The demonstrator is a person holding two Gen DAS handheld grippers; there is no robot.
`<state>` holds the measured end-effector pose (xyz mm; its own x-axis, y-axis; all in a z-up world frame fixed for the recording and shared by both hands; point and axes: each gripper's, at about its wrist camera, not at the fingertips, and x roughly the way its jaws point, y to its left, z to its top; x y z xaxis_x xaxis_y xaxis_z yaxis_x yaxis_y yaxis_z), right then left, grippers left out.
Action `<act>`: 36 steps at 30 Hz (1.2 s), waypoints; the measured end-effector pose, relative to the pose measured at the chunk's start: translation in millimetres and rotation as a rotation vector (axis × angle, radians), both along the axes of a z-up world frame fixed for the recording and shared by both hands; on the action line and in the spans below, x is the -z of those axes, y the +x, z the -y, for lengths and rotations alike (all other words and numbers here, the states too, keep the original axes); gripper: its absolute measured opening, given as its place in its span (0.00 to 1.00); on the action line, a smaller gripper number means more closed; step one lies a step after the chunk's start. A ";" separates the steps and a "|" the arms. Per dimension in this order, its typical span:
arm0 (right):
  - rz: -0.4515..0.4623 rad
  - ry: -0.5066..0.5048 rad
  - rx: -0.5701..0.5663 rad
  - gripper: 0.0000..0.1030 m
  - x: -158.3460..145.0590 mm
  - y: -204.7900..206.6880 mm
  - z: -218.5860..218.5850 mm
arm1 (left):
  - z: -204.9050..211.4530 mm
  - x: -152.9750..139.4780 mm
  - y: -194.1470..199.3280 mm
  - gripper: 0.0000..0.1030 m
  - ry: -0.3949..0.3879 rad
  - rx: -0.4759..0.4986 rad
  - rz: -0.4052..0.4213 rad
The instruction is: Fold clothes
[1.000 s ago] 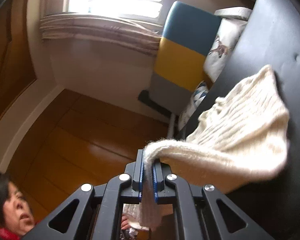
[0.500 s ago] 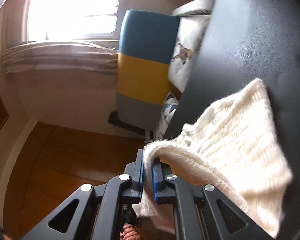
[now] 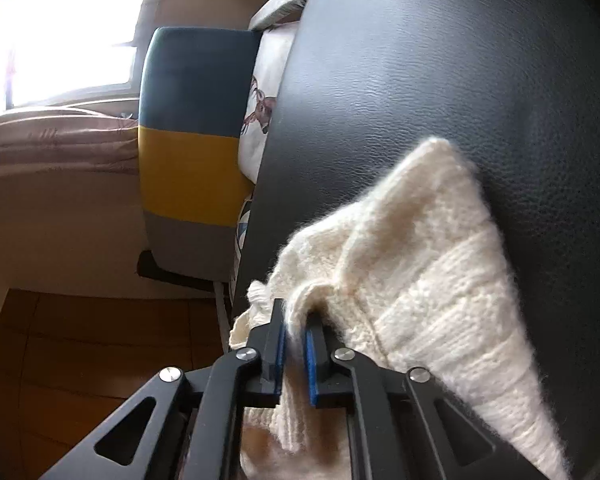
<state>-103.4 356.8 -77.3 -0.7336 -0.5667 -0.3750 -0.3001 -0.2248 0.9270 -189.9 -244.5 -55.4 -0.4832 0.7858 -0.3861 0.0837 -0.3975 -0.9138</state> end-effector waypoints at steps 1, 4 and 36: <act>-0.002 -0.013 -0.001 0.21 -1.0 -0.2 -0.6 | -0.1 -3.6 0.9 0.64 0.024 0.004 -0.019; 0.008 -0.074 -0.006 0.27 -3.1 -1.8 -0.8 | -5.5 -16.4 0.2 0.84 0.035 -0.008 -0.040; 0.052 1.142 -0.561 0.35 -62.3 -60.8 103.5 | -76.0 -31.6 -24.5 0.87 -0.956 0.167 -0.190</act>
